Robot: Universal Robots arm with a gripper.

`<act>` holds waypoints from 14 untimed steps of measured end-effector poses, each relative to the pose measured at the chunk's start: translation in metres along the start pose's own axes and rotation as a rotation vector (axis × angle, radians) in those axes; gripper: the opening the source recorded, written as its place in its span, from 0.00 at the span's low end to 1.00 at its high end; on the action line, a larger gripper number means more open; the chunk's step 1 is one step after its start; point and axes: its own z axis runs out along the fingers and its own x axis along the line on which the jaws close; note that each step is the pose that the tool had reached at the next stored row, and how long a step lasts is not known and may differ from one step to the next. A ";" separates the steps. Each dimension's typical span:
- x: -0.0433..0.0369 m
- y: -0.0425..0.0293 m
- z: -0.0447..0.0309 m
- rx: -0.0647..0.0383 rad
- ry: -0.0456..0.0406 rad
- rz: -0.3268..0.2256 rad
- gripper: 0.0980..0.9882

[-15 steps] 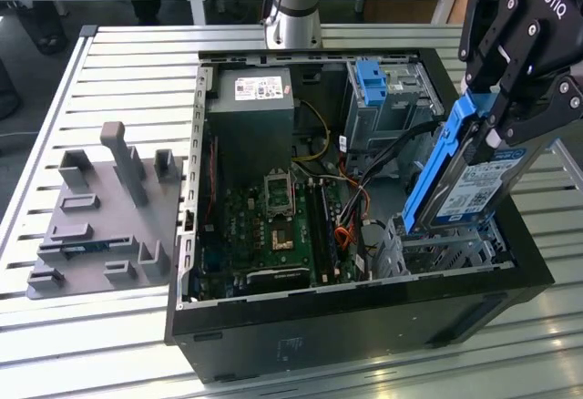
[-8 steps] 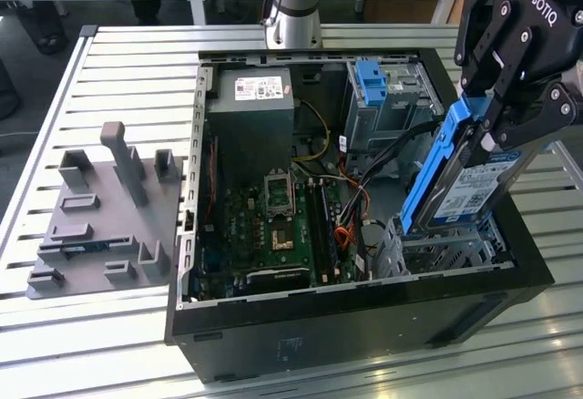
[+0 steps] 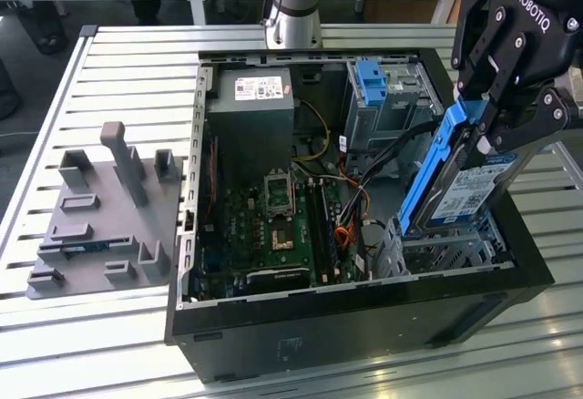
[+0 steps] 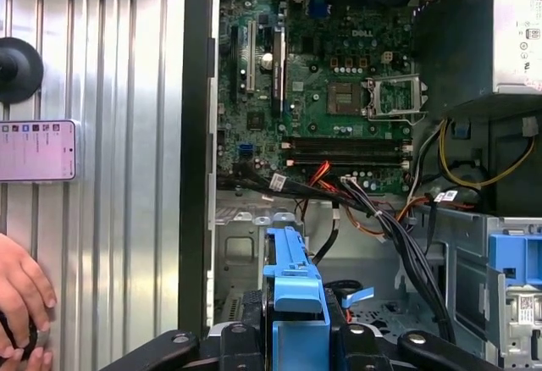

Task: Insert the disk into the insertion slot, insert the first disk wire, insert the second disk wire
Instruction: 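Insert the disk into the insertion slot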

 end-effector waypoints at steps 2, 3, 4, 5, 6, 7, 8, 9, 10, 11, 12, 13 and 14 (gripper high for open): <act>-0.0006 0.0001 0.0013 0.000 -0.0004 0.000 0.30; -0.0009 0.0001 0.0019 0.000 -0.0006 0.000 0.30; -0.0012 0.0001 0.0024 0.000 -0.0005 0.000 0.30; -0.0014 0.0001 0.0030 0.000 -0.0007 0.000 0.30; -0.0017 0.0001 0.0036 0.000 -0.0007 0.000 0.30; -0.0019 0.0002 0.0041 0.000 -0.0006 0.000 0.30; -0.0021 0.0002 0.0047 0.000 -0.0007 0.000 0.30; -0.0023 0.0002 0.0053 0.000 -0.0006 0.000 0.30; -0.0024 0.0002 0.0059 0.000 -0.0007 0.000 0.30; -0.0026 0.0003 0.0065 0.000 -0.0007 0.000 0.30; -0.0026 0.0004 0.0069 0.000 -0.0007 0.000 0.30; -0.0027 0.0004 0.0074 0.000 -0.0007 0.000 0.30; -0.0027 0.0004 0.0080 0.000 -0.0006 0.000 0.30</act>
